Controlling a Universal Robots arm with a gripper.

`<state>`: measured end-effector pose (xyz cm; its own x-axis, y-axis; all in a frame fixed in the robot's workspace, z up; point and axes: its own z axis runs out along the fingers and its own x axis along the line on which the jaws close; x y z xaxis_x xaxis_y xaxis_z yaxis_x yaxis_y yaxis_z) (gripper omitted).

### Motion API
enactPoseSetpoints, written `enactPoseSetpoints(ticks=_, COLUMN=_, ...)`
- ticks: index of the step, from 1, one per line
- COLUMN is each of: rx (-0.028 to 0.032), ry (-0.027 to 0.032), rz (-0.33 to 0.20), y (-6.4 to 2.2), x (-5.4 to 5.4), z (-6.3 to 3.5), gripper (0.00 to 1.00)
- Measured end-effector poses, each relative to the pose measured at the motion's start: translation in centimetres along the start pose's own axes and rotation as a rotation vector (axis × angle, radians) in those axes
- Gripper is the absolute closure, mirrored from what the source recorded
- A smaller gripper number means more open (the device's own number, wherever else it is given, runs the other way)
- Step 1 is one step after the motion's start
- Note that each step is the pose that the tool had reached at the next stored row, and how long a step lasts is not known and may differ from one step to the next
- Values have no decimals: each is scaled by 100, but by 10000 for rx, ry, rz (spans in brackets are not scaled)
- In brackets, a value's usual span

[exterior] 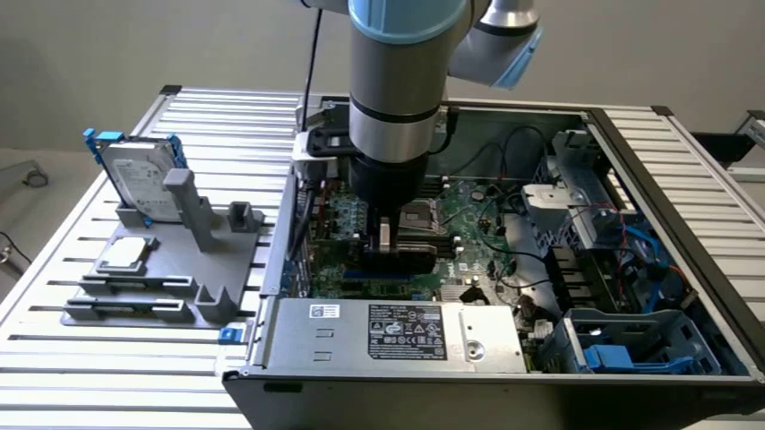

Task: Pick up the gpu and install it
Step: 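Insert the gpu into the slot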

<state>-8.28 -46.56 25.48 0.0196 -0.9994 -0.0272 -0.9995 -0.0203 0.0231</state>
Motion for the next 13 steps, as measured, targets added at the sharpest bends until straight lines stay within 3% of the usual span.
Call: enactPoseSetpoints(ticks=13, rx=12, ry=-39, rz=-7, y=0, x=2, z=38, gripper=74)
